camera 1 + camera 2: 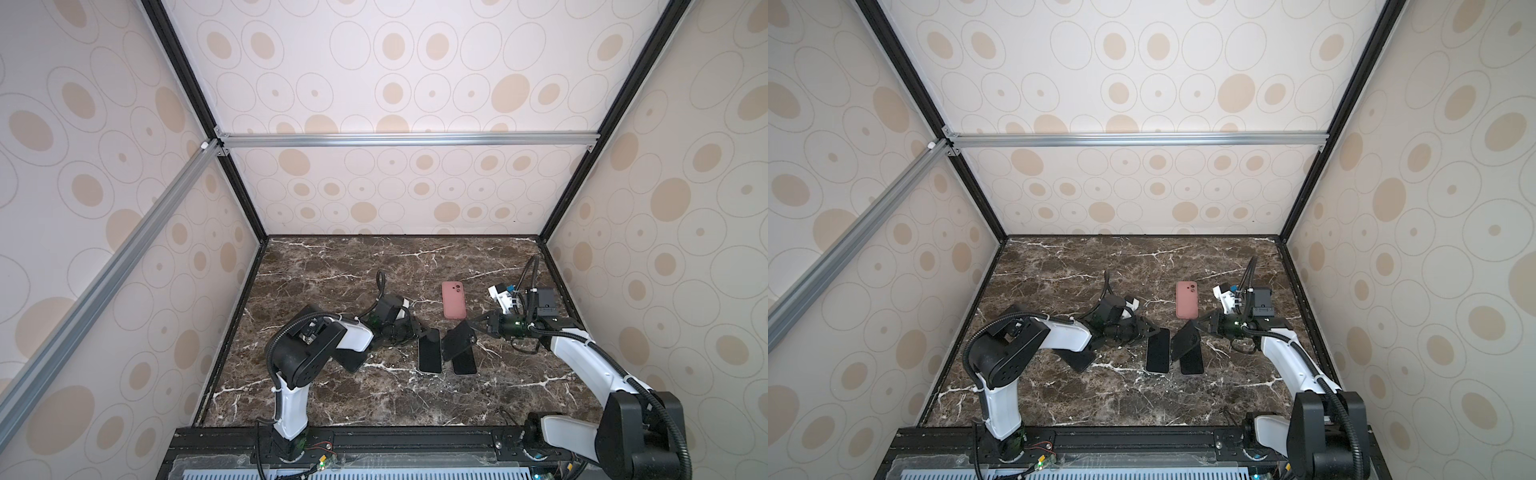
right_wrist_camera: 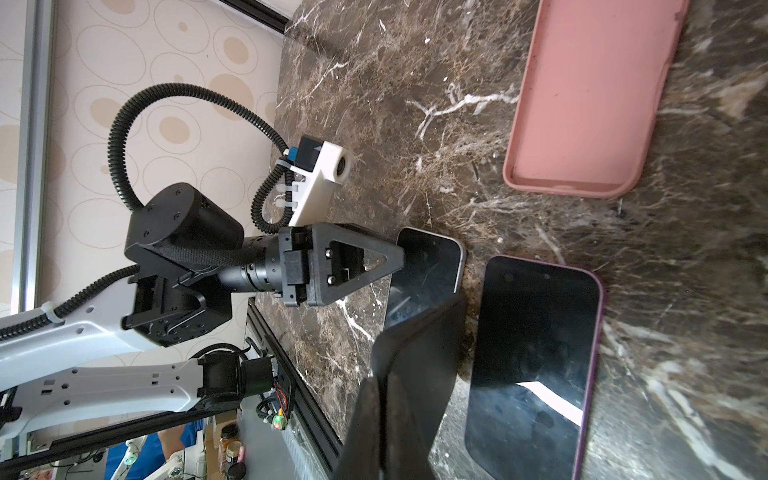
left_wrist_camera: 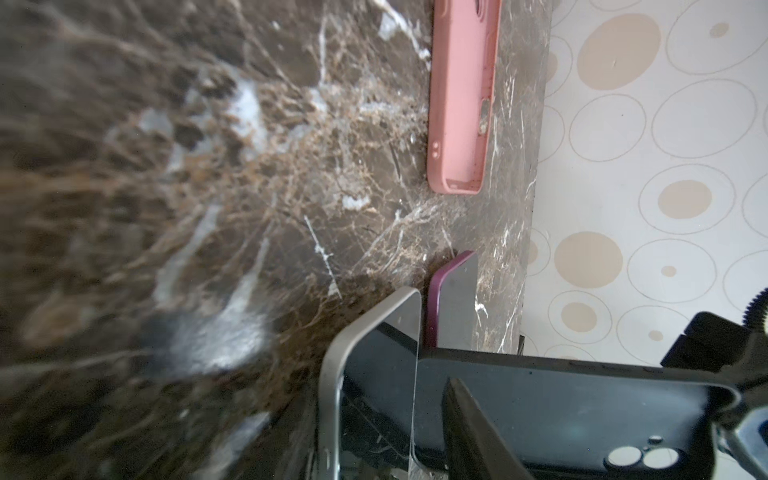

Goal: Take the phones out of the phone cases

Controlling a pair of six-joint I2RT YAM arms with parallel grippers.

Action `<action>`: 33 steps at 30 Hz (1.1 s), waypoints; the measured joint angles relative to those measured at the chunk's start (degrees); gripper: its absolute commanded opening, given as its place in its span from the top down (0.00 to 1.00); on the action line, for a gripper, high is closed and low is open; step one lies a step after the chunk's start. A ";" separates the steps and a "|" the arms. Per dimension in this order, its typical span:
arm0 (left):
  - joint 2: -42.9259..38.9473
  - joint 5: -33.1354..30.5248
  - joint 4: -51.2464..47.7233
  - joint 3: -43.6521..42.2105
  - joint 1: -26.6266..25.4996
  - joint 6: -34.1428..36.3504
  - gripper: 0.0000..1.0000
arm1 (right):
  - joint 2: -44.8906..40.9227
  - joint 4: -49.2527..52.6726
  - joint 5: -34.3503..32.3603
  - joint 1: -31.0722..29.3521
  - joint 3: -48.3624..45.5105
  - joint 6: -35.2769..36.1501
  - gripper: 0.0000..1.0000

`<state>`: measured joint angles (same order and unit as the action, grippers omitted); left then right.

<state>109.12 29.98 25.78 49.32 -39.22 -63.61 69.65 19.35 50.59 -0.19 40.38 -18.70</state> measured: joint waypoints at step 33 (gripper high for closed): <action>-39.56 -8.00 -26.75 3.63 -8.17 56.89 0.45 | -8.17 21.22 4.76 -12.22 23.15 3.80 1.00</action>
<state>69.56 21.98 -0.97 52.95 -47.40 -6.72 61.47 40.58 55.35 -12.40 63.53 -14.90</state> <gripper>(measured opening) 0.562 0.045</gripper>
